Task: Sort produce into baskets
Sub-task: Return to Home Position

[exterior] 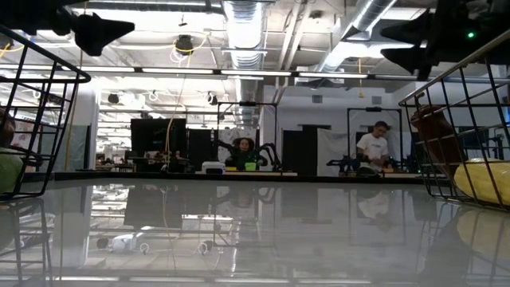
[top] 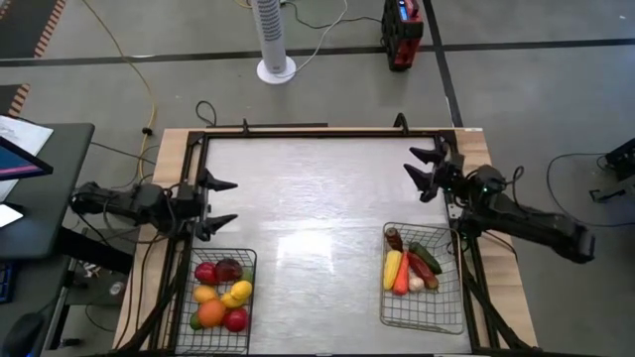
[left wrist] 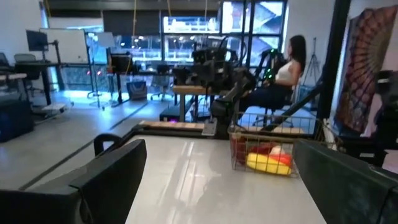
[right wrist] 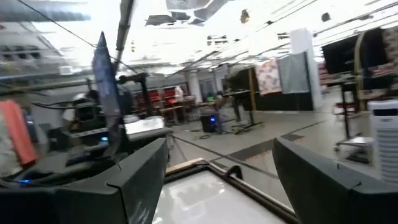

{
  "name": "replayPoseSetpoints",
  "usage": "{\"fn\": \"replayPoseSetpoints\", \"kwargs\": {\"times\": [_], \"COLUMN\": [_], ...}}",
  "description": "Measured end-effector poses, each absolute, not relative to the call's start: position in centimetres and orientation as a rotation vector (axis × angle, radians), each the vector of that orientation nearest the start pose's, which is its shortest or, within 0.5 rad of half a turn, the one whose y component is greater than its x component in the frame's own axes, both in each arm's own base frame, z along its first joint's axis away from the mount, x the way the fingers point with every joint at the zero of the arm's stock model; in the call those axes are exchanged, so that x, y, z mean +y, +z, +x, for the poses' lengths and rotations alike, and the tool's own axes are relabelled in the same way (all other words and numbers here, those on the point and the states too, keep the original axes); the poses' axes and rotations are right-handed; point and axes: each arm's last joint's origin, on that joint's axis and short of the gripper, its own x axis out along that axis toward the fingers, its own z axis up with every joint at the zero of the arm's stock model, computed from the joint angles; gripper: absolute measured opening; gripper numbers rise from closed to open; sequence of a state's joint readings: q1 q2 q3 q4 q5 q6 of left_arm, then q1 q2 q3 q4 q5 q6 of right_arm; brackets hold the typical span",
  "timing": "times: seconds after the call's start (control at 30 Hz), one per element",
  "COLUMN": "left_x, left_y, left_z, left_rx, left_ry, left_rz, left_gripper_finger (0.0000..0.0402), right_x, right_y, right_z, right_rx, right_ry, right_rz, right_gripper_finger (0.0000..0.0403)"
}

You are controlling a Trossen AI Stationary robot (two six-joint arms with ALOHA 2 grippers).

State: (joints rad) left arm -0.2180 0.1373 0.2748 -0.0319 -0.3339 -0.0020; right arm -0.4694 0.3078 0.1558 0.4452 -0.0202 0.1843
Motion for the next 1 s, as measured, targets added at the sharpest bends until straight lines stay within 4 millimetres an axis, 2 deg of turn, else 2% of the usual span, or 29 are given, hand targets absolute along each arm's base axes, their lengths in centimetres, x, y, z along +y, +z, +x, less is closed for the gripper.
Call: {"fn": "replayPoseSetpoints", "kwargs": {"times": [0.37, 0.57, 0.73, 0.9, 1.0], "left_x": [-0.9, -1.2, -1.3, -1.4, -1.4], "left_y": [23.0, 22.0, 20.5, 19.2, 18.7], "left_z": [7.7, 8.3, 8.8, 9.2, 9.4], "left_rx": [-0.175, -0.214, -0.236, -0.218, -0.214], "left_ry": [0.049, 0.005, 0.001, -0.003, -0.004], "left_rz": [-0.022, -0.018, -0.022, -0.026, -0.024], "left_gripper_finger": [0.0394, 0.0393, 0.0393, 0.0393, 0.0393], "right_x": [-4.2, -3.8, -3.8, -4.0, -4.2], "right_y": [23.2, 22.7, 22.3, 21.2, 18.9], "right_z": [8.0, 7.2, 7.3, 7.7, 8.5], "right_rx": [-0.340, -0.307, -0.259, -0.235, -0.259], "right_ry": [-0.488, -0.491, -0.496, -0.487, -0.468], "right_rz": [0.104, 0.091, 0.080, 0.083, 0.087], "right_gripper_finger": [0.0317, 0.0317, 0.0317, 0.0317, 0.0317]}}
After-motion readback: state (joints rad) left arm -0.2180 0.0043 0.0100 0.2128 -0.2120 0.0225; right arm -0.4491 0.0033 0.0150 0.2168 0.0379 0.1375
